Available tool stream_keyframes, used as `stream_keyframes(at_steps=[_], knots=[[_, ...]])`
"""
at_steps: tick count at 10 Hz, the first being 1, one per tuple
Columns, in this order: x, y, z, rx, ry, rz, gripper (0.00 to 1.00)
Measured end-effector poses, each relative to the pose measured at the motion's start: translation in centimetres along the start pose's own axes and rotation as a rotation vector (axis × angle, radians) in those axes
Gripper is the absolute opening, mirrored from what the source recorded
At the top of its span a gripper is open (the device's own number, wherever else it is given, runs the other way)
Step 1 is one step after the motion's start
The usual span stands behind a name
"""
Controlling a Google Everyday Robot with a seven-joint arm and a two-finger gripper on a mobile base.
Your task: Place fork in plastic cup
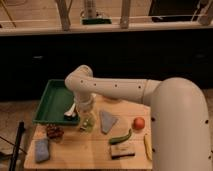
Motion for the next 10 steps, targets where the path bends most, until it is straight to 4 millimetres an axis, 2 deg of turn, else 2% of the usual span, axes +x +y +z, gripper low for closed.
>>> stream_keyframes(at_steps=[10], knots=[[0.69, -0.31, -0.3, -0.008, -0.014, -0.016, 0.8]])
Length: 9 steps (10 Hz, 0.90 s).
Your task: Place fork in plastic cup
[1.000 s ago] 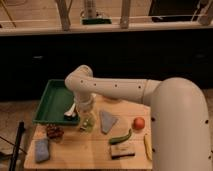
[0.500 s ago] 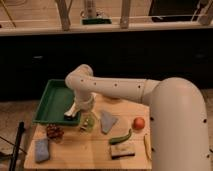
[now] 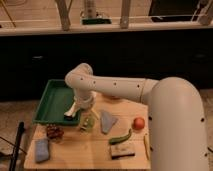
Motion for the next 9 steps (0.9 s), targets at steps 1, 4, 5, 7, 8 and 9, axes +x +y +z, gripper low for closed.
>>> stream_keyframes(at_steps=[1, 4, 5, 7, 8, 9], knots=[[0.04, -0.06, -0.06, 0.001, -0.002, -0.001, 0.8], [0.29, -0.02, -0.25, 0.01, -0.01, -0.007, 0.8], [0.35, 0.0, -0.39, 0.016, -0.014, -0.011, 0.8], [0.44, 0.03, -0.51, 0.024, -0.02, -0.015, 0.8], [0.45, 0.04, -0.51, 0.024, -0.02, -0.015, 0.8], [0.4, -0.03, -0.5, 0.024, -0.02, -0.016, 0.8]])
